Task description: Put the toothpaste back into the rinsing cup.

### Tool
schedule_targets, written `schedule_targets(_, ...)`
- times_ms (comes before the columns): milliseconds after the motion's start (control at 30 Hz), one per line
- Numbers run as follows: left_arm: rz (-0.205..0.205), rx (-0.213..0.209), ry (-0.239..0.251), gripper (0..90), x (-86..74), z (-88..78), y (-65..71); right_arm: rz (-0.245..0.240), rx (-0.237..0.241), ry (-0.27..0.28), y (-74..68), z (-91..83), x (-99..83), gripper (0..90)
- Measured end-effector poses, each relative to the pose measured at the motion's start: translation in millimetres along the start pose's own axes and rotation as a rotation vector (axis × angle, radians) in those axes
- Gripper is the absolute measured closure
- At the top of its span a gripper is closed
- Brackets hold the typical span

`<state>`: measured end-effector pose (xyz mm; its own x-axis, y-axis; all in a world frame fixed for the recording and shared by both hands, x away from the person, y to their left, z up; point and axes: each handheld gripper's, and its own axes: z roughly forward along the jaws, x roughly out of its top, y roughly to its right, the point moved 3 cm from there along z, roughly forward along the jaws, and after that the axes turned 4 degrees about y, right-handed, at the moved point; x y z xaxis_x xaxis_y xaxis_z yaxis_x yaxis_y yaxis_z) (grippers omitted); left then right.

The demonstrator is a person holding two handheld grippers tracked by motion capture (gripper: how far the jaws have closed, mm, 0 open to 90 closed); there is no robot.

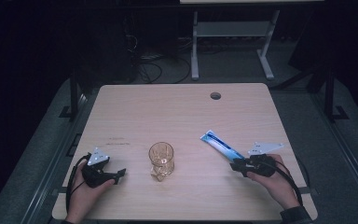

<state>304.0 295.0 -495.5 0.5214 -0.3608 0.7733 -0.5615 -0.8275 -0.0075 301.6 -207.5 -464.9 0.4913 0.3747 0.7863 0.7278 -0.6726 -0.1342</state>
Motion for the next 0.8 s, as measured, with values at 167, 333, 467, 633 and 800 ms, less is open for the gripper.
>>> schedule_targets(167,0.000,0.000,0.000,13.7,0.0,0.0,0.1,-0.004,-0.026,0.010,4.4,0.2,8.5,57.7)
schedule_targets(333,-0.001,0.000,-0.001,13.7,0.0,0.0,0.1,-0.005,-0.055,0.014,10.5,6.2,22.2,49.3)
schedule_targets(467,-0.001,0.000,-0.001,13.7,0.0,-0.1,0.1,-0.006,-0.078,0.003,15.9,12.2,31.9,45.5)
schedule_targets(633,-0.001,0.000,-0.003,13.7,0.1,-0.2,0.1,-0.005,-0.083,-0.012,21.6,21.2,45.6,42.0)
schedule_targets(800,0.000,0.000,-0.003,13.7,0.1,-0.2,0.0,-0.006,-0.083,-0.031,27.3,31.7,60.1,40.6)
